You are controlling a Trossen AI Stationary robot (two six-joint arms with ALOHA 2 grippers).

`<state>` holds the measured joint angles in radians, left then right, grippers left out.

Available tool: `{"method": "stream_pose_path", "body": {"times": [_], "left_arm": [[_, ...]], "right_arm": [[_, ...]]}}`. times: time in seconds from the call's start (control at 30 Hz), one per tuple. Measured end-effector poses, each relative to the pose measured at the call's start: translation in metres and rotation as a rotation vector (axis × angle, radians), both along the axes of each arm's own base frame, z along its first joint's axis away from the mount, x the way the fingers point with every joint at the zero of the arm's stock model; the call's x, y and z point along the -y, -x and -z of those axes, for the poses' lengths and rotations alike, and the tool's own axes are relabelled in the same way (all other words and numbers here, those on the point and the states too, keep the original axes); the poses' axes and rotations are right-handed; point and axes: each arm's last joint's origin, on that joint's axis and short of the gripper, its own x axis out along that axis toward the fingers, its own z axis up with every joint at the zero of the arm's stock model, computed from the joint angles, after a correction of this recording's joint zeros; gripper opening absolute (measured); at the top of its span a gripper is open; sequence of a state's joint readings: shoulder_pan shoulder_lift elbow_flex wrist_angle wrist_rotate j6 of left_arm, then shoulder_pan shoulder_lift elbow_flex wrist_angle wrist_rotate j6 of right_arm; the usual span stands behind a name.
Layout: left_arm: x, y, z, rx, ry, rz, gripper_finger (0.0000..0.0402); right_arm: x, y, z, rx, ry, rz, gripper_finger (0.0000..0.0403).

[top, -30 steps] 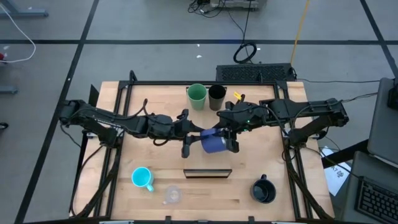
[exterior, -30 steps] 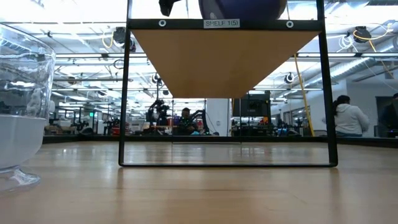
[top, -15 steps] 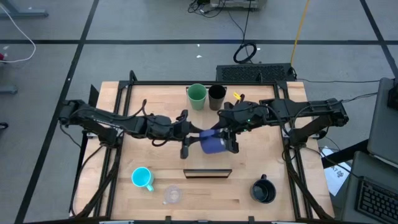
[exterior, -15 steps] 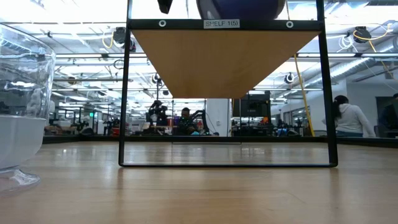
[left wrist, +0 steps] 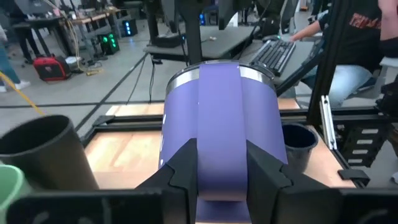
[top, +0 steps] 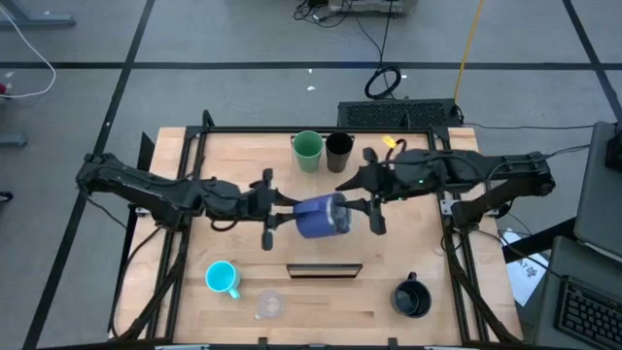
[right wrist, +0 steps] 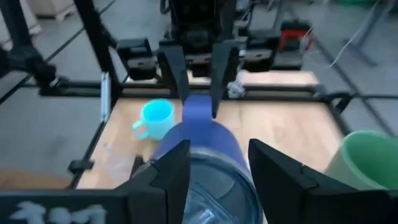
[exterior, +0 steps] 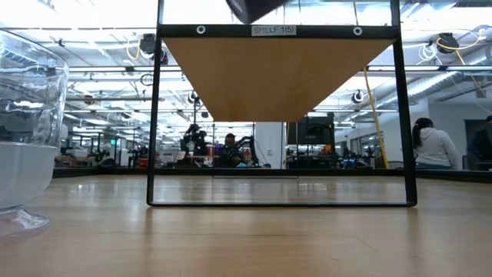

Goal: Stack small to large cups/mugs on shelf
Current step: Put the purple mug on the shelf

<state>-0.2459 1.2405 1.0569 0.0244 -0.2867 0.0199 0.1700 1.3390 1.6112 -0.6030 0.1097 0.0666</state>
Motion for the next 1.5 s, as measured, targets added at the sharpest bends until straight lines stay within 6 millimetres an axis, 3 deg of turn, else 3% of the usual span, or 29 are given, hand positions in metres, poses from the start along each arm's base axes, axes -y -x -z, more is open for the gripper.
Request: {"method": "stream_pose_path", "body": {"times": [0.27, 0.4, 0.6, 1.0, 1.23, 1.5], "left_arm": [[-0.010, 0.047, -0.021, 0.099, 0.009, 0.001, 0.0092], [-0.013, 0.070, -0.024, 0.177, 0.017, 0.015, 0.0092], [-0.015, 0.088, -0.009, 0.331, 0.031, 0.034, 0.0092], [-0.013, 0.082, 0.019, 0.589, -0.008, 0.037, 0.0092], [-0.012, 0.072, 0.032, 0.684, -0.017, 0.071, 0.0092], [-0.009, 0.052, 0.049, 0.691, 0.005, 0.082, 0.0092]], "right_arm": [[-0.009, 0.019, -0.005, 0.015, 0.037, 0.039, 0.0162], [-0.016, 0.019, 0.008, 0.021, 0.031, 0.012, 0.0162], [-0.026, 0.014, 0.032, 0.062, 0.028, -0.018, 0.0162], [-0.034, 0.012, 0.084, 0.130, 0.119, 0.090, 0.0161], [-0.029, 0.024, 0.110, 0.254, 0.081, 0.100, 0.0161], [-0.026, 0.035, 0.136, 0.525, 0.038, 0.110, 0.0162]]}}
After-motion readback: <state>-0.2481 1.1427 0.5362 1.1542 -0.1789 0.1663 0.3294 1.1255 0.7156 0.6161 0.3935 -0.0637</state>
